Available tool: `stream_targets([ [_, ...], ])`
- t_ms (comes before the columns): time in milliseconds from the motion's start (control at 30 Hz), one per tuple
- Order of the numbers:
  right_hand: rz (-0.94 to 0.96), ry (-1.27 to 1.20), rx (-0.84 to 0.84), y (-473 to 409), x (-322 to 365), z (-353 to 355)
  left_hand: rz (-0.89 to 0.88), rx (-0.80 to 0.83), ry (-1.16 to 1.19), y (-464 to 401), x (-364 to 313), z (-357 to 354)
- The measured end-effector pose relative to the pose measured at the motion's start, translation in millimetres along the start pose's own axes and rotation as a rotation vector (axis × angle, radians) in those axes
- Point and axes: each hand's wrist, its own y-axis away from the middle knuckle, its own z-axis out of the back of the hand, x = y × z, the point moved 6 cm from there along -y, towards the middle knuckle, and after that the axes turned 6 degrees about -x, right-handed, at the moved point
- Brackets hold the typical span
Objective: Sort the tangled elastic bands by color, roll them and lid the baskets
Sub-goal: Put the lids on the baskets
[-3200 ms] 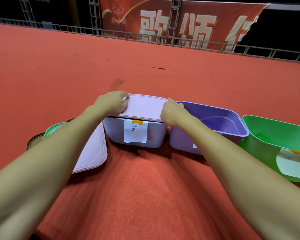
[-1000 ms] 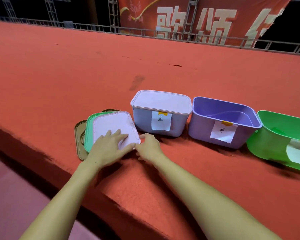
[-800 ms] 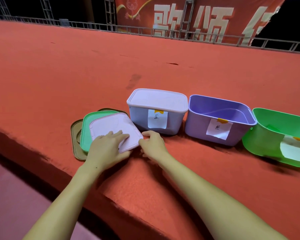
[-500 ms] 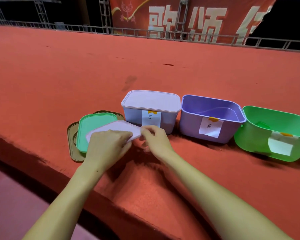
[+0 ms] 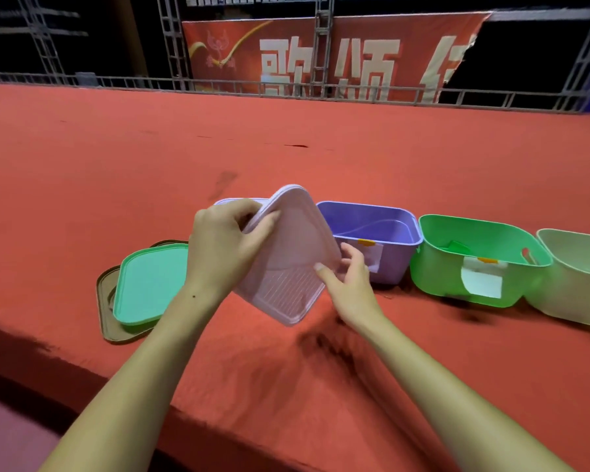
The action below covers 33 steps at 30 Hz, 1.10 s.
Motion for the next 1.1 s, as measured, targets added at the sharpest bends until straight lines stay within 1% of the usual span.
stream_targets([
  [67, -0.031, 0.015, 0.0, 2, -13, 12, 0.072, -0.006, 0.106, -1, 0, -14],
  [167, 0.002, -0.056, -0.001, 2, -20, 30, 0.183, -0.028, 0.168, -4, 7, -33],
  [300, -0.012, -0.06, -0.151, -16, -29, 65, 0.304, -0.043, 0.286, -12, 18, -53],
  [400, 0.048, -0.006, -0.221, -27, -18, 93, 0.366, -0.076, 0.29, -15, 28, -73],
  [500, 0.112, 0.148, -0.238, -47, 1, 116, 0.438, -0.024, 0.243, -23, 45, -108],
  [667, 0.165, 0.417, -0.214, -101, 10, 133, 0.469, 0.186, 0.137, -41, 67, -186],
  [767, 0.132, 0.527, -0.17, -132, 9, 134, 0.472, 0.277, 0.005, -53, 81, -225],
  [867, 0.095, 0.628, -0.11, -154, 0, 125, 0.423, 0.373, -0.145, -62, 93, -253],
  [1000, 0.056, 0.718, -0.068, -165, -7, 115, 0.37, 0.488, -0.34, -64, 107, -272],
  [1100, 0.03, 0.83, -0.005, -171, -18, 110, 0.357, 0.54, -0.415, -62, 113, -278],
])
